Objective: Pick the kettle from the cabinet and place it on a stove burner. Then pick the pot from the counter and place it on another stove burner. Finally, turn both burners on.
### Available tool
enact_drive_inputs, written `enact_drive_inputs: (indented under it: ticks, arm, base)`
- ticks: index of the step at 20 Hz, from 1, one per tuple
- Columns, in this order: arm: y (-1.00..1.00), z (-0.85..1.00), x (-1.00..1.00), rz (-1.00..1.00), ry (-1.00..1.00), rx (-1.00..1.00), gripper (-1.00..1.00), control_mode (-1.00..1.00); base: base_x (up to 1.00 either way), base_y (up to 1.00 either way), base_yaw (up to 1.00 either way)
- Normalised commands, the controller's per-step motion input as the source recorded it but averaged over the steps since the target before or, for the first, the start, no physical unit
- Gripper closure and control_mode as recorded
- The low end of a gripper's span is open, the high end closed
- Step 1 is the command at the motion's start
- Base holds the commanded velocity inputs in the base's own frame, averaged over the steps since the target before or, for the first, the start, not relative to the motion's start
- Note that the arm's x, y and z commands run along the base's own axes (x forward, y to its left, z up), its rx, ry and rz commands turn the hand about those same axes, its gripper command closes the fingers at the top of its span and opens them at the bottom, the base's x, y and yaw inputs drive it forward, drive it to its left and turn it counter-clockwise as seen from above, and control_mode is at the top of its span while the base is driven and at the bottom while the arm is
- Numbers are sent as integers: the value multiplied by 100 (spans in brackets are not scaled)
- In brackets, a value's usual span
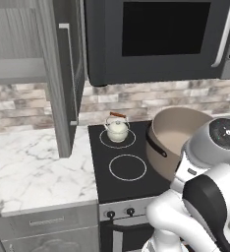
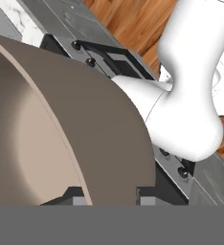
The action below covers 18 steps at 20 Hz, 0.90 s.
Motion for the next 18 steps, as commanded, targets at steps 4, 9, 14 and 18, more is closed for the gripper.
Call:
enact_drive_inputs:
  ticks: [4,9,14,18]
  arm:
    - [0,0,0,0,0,0,100,100]
    - [0,0,0,0,0,0,100,100]
    - [0,0,0,0,0,0,100,100]
    - [0,0,0,0,0,0,100,100]
  base:
    - [-7,-22,2]
    - [-22,-34,1]
    - [-24,-42,0]
    - [-17,-40,0]
